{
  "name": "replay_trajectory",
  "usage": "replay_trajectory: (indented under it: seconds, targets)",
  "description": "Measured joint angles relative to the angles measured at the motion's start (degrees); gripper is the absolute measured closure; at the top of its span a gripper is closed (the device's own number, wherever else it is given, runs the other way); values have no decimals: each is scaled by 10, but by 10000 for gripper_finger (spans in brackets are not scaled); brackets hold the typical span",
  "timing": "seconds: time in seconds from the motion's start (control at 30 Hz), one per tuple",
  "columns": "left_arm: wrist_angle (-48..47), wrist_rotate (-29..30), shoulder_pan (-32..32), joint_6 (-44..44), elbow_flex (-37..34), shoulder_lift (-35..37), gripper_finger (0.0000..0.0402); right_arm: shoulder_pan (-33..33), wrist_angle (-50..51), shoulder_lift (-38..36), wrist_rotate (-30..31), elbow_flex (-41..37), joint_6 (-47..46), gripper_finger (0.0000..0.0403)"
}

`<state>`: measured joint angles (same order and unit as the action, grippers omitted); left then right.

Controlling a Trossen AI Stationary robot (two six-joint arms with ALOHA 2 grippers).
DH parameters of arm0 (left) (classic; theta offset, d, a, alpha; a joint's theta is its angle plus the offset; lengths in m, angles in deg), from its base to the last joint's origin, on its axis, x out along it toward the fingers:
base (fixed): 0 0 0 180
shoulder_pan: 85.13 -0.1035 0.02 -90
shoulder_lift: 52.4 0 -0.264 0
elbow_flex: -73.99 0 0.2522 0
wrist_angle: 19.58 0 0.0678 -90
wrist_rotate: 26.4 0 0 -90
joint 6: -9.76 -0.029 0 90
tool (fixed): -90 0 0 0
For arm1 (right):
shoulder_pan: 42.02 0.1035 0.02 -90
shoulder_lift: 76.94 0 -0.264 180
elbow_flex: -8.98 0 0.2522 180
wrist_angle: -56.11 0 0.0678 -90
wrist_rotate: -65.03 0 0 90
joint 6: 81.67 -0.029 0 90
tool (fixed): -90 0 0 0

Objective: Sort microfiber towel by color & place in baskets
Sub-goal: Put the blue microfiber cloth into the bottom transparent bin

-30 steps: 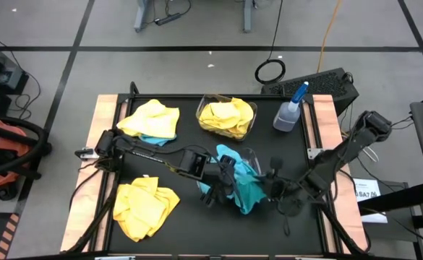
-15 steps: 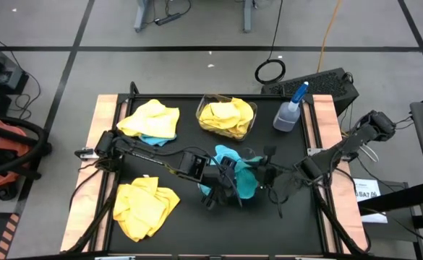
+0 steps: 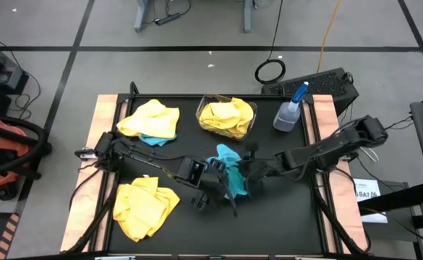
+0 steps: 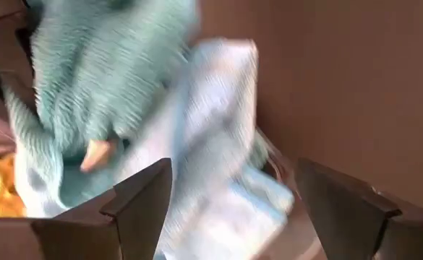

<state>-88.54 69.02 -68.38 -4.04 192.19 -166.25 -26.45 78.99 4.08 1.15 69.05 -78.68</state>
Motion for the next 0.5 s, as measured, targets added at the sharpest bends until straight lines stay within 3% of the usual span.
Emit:
replay_trajectory:
  seconds: [0.3,0.5]
  targets:
    - [-79,16,26,26,0,0,103,-48,-22,91,-127,3,-35,402]
    - [-124,45,37,45,0,0,103,-62,-23,118,-177,3,-48,401]
